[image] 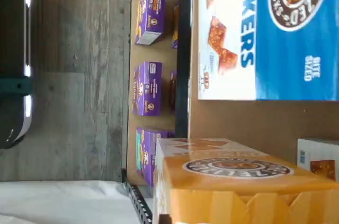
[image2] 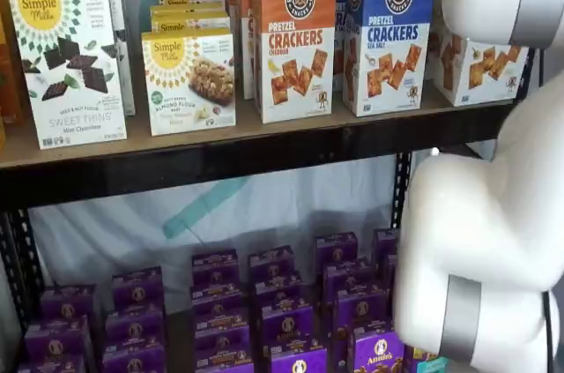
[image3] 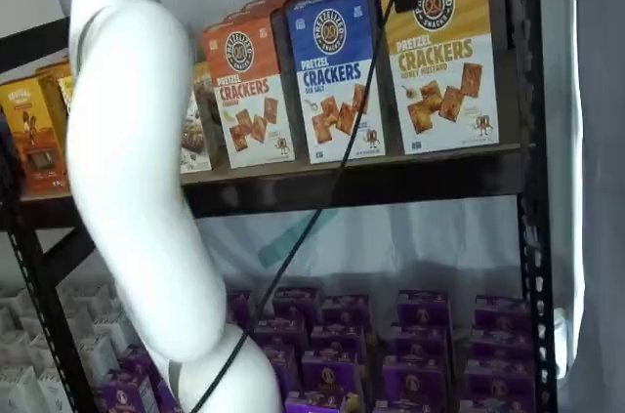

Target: Retrieve the yellow and white box located on the top shelf, the sixth one from the left

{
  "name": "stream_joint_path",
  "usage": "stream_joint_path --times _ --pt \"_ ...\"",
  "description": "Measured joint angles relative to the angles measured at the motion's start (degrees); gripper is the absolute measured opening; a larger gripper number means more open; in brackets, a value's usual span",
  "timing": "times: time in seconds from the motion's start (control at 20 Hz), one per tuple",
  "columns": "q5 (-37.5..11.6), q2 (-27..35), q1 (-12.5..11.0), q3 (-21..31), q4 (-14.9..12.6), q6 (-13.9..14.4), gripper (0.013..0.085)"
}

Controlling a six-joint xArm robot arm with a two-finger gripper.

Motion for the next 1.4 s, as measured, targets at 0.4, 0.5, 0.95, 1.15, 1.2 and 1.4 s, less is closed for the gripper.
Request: stream_joint_path --times 0.4,0.5,0.95,1.15,1.2,1.4 --pt "0.3 -6.9 -0.9 7.0 -1.6 -1.5 0.0610" --pt "0.6 -8.8 -0.8 9.0 -2.1 -1.6 0.0610" --pt "3.5 -15.0 0.9 15.3 -3.0 0.2 0.0610" --pt "3.6 -17.8 2.3 18.4 -3.2 1.5 0.0610" --pt "3.7 -18.2 2.6 18.8 -3.2 1.8 0.0610" --pt "4.2 -19.8 3.7 20.3 -3.5 2.8 0.0610"
